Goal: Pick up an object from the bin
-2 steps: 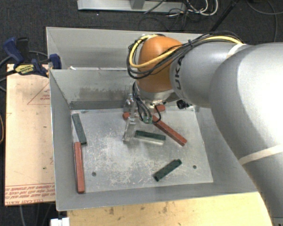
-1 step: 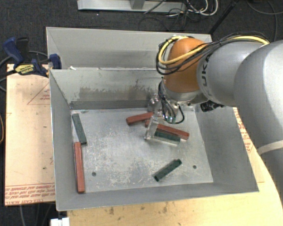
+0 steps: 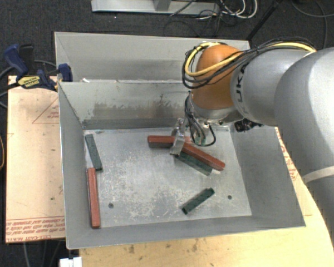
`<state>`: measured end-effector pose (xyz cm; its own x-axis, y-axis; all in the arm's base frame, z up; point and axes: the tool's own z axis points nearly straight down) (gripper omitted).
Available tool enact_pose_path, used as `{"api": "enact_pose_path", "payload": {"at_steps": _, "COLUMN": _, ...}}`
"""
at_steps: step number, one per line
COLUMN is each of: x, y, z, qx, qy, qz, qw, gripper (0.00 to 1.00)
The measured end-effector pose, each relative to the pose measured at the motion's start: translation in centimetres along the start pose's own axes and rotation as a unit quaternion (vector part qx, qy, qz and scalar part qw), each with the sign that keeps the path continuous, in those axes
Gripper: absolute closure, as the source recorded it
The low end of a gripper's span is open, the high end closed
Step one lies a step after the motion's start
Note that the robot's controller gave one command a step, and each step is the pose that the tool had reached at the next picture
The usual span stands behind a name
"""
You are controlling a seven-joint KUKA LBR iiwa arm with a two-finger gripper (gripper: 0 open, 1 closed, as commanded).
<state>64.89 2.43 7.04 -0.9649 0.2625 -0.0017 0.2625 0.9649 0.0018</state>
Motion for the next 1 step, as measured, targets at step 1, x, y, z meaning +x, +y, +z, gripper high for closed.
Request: {"api": "enact_pose_path", "payload": {"at_steps": 1, "x": -0.02, "y": 0.0, "z": -0.01, "qx": 0.0, "qy": -0.0003, "qz": 0.0, "qw": 1.0, "gripper": 0.0}}
